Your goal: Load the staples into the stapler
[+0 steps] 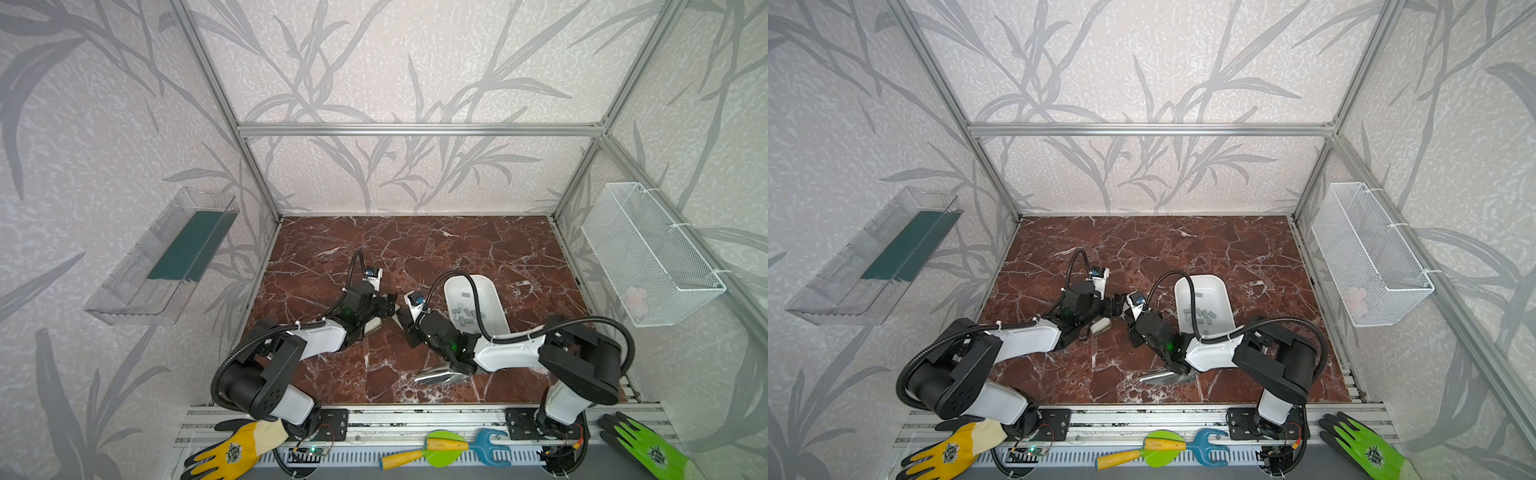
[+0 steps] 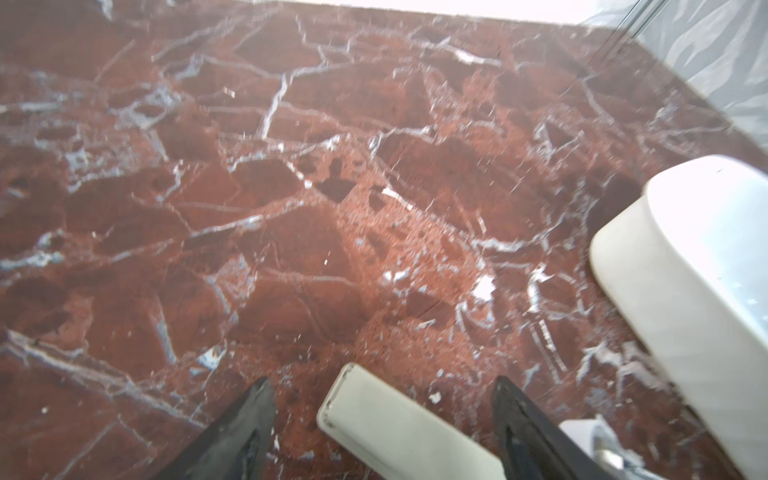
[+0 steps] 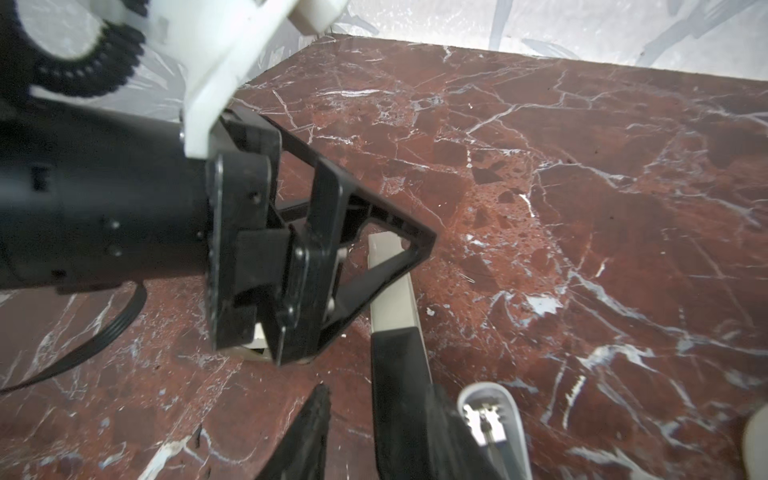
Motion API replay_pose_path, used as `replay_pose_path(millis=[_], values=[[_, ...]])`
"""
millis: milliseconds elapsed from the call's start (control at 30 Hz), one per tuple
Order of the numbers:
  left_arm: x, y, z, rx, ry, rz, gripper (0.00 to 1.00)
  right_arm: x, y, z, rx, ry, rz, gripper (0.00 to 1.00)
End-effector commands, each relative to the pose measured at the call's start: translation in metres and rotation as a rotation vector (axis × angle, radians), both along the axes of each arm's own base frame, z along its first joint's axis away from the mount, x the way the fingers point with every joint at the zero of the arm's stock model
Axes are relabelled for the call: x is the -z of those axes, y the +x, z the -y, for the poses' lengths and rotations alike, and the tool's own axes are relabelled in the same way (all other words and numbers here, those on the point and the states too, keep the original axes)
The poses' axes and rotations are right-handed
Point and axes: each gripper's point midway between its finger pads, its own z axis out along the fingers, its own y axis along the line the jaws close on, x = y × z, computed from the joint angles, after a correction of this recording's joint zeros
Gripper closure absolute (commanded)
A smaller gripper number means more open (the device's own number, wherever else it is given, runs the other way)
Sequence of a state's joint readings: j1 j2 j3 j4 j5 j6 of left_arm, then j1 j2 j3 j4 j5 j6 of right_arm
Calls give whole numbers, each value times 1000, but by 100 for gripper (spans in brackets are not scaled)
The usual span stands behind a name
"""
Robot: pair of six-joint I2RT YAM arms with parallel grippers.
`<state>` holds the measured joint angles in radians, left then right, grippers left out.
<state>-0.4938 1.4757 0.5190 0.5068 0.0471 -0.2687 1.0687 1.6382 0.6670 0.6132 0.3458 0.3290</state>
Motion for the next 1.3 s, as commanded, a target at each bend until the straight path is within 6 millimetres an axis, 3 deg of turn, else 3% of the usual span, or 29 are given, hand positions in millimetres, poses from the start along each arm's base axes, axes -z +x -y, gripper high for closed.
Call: replay_pose_path(millis=[0, 167, 467, 933, 1100, 1267], values=[[-28, 3, 10, 35, -65, 26, 16, 1, -4, 25, 59, -64, -13, 57], [-39, -2, 31, 104, -146, -17, 14, 16, -10, 50, 90, -112, -36, 52], [-31, -2, 68, 164, -274, -196, 13, 49, -19, 66, 84, -228, -100, 52], [-18, -1, 76, 181, -258, -259, 13, 88, -12, 84, 151, -330, -161, 54], [-15, -1, 82, 197, -257, -281, 13, 91, -4, 97, 197, -340, -175, 54], [-14, 1, 86, 205, -257, -286, 13, 75, -2, 100, 198, -337, -151, 52]])
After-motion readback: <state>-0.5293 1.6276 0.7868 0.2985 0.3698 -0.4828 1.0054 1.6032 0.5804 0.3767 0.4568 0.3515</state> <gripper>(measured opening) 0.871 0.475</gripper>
